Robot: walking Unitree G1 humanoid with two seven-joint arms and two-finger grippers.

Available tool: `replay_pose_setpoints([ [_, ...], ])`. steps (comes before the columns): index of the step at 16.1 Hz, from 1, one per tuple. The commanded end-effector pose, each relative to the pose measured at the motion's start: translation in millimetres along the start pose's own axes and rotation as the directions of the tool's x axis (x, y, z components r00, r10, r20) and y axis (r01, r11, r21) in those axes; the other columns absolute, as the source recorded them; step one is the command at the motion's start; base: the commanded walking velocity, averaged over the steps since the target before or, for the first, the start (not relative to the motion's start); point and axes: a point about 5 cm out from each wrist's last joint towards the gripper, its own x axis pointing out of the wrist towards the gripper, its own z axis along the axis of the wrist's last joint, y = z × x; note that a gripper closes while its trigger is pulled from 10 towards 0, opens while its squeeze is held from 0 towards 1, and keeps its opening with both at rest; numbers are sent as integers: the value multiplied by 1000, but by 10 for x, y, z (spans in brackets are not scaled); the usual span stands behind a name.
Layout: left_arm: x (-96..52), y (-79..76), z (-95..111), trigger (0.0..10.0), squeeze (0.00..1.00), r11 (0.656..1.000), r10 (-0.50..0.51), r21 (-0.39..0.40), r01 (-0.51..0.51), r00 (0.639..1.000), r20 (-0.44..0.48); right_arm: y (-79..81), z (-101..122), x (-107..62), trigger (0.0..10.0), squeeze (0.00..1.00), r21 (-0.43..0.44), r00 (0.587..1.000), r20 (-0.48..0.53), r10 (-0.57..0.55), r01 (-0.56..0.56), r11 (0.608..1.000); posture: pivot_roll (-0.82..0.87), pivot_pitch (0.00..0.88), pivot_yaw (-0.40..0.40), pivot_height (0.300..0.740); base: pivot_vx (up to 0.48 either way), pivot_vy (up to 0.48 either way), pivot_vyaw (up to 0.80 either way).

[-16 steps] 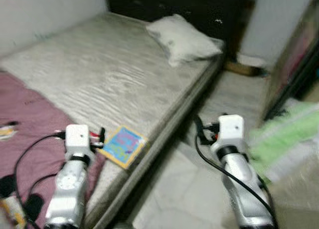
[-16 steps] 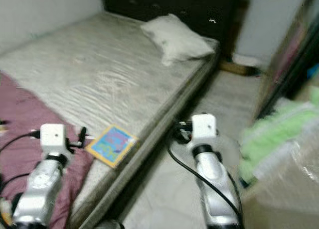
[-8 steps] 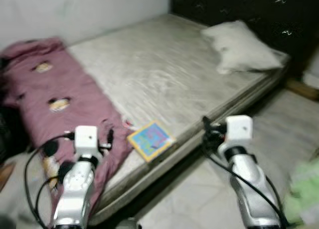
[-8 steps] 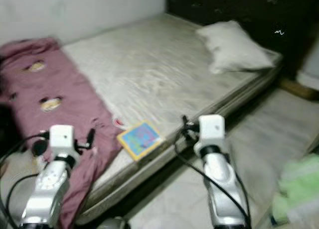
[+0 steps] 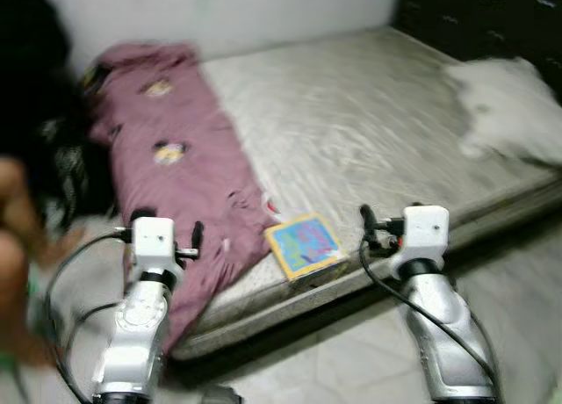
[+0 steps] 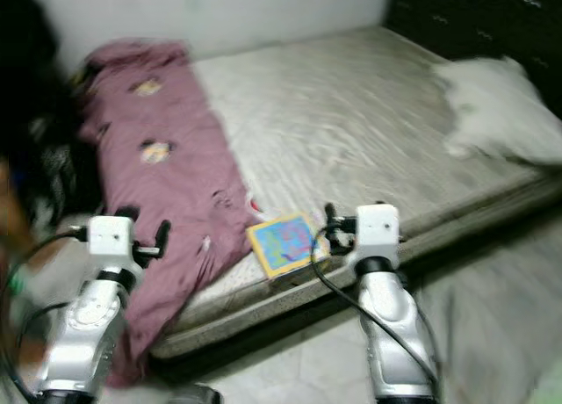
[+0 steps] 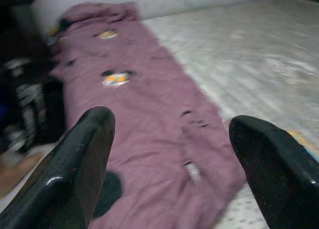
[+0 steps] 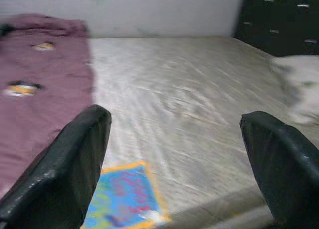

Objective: Clean up the room

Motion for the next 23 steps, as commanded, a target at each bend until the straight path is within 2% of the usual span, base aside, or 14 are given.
replay_pose_setpoints([
  [1,8,13,32,10000,0,1000,9,-7,-9,1000,10,-7,41,5,10000,0,-5,1000,16,3,-3,1000,5,0,-12,740,0,0,800],
  [10,3,-49,96,10000,0,999,-32,-40,33,999,44,36,56,37,10000,0,10,999,28,16,-16,1000,13,0,-11,740,0,0,800],
  [19,2,-76,121,10000,0,997,-63,-47,66,996,60,51,55,65,10000,0,43,999,31,15,-16,999,17,0,-9,740,0,0,0],
  [23,0,-84,124,10000,0,996,-70,-51,73,996,62,61,58,75,10000,0,43,999,32,22,-23,999,17,0,-9,740,256,0,0],
])
